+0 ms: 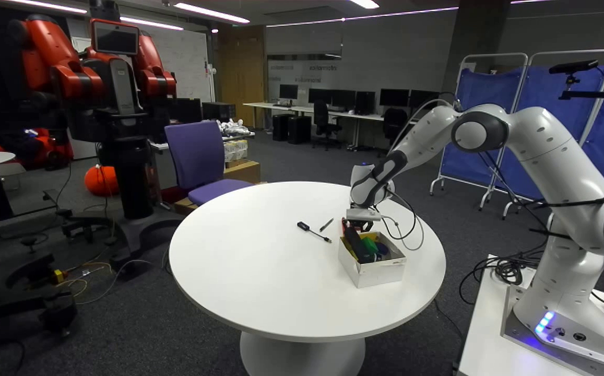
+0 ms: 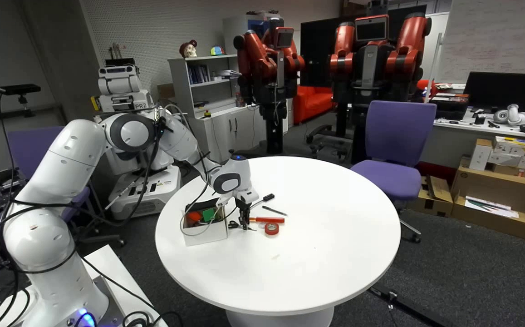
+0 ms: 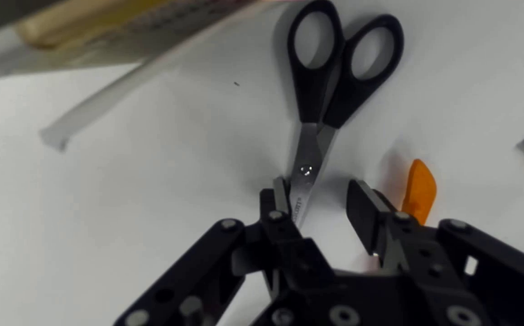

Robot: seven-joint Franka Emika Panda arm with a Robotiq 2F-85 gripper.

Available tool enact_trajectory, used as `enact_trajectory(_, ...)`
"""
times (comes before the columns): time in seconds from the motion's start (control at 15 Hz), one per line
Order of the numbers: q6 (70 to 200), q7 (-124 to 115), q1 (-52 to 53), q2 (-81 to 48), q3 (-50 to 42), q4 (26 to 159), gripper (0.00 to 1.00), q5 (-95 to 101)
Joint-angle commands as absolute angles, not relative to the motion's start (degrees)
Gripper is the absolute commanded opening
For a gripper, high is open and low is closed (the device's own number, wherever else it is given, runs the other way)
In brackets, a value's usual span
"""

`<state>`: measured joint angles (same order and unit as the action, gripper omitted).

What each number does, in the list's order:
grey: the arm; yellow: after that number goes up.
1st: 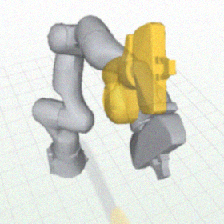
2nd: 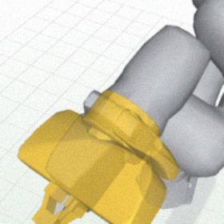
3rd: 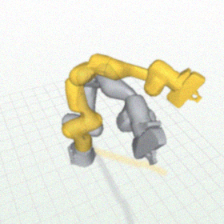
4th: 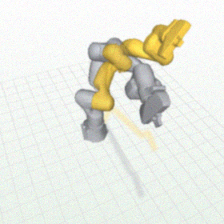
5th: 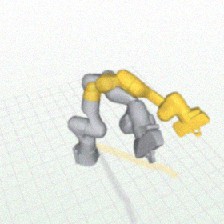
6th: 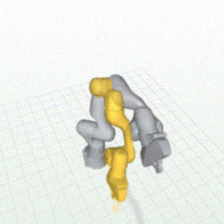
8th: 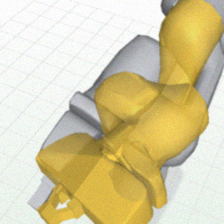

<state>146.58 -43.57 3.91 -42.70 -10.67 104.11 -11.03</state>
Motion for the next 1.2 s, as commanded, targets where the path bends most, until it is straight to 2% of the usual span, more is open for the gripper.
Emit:
enact_trajectory(0.0,146.93,-44.71,4.15,-43.30,-11.04,103.38,0.12,-10.14)
enact_trajectory(0.07,146.88,-44.71,4.13,-43.29,-11.04,103.37,0.03,-10.15)
enact_trajectory(0.2,146.78,-44.75,4.14,-43.22,-11.06,103.40,0.00,-10.15)
enact_trajectory(0.33,146.36,-44.73,4.04,-42.95,-10.99,103.40,0.03,-10.26)
enact_trajectory(1.13,145.12,-45.52,4.96,-37.09,-12.21,107.86,0.03,-9.52)
